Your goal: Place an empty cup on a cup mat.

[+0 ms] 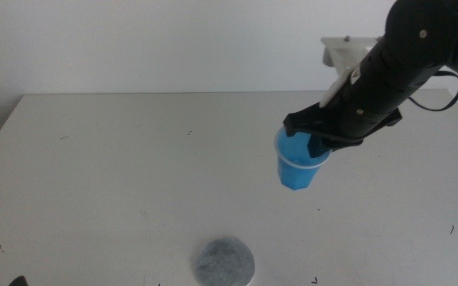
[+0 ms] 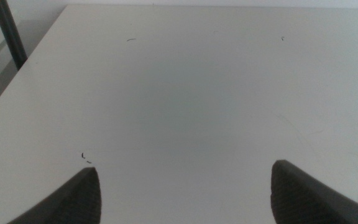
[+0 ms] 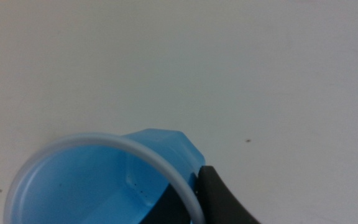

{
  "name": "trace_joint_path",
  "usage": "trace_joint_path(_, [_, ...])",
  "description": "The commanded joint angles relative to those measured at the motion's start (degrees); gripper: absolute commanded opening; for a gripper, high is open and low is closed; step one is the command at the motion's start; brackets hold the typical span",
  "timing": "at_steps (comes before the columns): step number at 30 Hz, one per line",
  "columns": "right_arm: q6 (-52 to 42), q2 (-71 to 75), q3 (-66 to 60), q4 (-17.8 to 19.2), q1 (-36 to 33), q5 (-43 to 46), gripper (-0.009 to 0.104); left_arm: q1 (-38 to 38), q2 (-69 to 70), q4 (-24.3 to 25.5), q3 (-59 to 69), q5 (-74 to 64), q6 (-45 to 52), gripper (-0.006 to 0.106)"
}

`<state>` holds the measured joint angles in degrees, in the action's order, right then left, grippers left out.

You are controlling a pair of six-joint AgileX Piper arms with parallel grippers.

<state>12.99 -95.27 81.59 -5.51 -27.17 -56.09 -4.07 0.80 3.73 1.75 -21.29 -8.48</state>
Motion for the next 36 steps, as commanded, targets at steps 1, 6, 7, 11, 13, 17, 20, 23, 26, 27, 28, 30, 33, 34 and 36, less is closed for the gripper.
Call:
trace_joint_path(1, [0.7,2.5,1.2,0.0,-3.9,0.9,-0.001,0.1,0.8,0.0,-0.3,3.8,-0.6,0.105])
trace_joint_path(6, [2.3,1.9,1.2,0.4,-10.5,1.8,-0.001,0.1,0.8,0.0,-0.3,3.8,-0.6,0.105])
trace_joint_path(7, [2.6,1.5,1.2,0.2,-11.6,1.8,-0.001,0.1,0.8,0.0,-0.3,3.8,-0.6,0.105])
trace_joint_path(11, [2.8,-0.4,1.2,0.2,-14.5,1.8,-0.001,0.1,0.8,0.0,-0.3,3.8,-0.6,0.105])
trace_joint_path(13, [2.8,-2.0,1.2,0.2,-15.4,1.9,-0.001,0.1,0.8,0.0,-0.3,3.8,-0.6,0.105])
trace_joint_path(17, [2.8,-4.9,1.2,0.7,-16.5,2.6,-0.001,0.1,0.8,0.0,-0.3,3.8,-0.6,0.105])
trace_joint_path(20, [2.7,-7.3,1.2,0.2,-16.7,2.8,-0.001,0.1,0.8,0.0,-0.3,3.8,-0.6,0.105])
trace_joint_path(23, [2.7,-9.4,1.2,0.0,-17.0,3.0,-0.001,0.1,0.8,0.0,-0.3,3.8,-0.6,0.105])
trace_joint_path(26, [2.7,-10.8,1.2,0.0,-17.2,3.3,-0.001,0.1,0.8,0.0,-0.3,3.8,-0.6,0.105])
trace_joint_path(27, [2.7,-11.2,1.2,0.0,-17.2,3.3,-0.001,0.1,0.8,0.0,-0.3,3.8,-0.6,0.105])
trace_joint_path(28, [2.7,-11.5,1.2,0.0,-17.2,3.5,-0.001,0.1,0.8,0.0,-0.3,3.8,-0.6,0.105])
trace_joint_path(30, [2.7,-11.9,1.2,0.0,-17.2,3.7,-0.001,0.1,0.8,0.0,-0.3,3.8,-0.6,0.105])
trace_joint_path(33, [2.2,-12.4,1.2,-0.1,-17.3,3.7,-0.001,0.1,0.8,0.0,-0.3,3.8,-0.6,0.105])
trace_joint_path(34, [2.0,-12.5,1.2,-0.2,-17.3,3.9,-0.001,0.1,0.8,0.0,-0.3,3.8,-0.6,0.105])
trace_joint_path(36, [1.9,-12.8,1.2,-0.3,-17.4,4.4,-0.001,0.1,0.8,0.0,-0.3,3.8,-0.6,0.105])
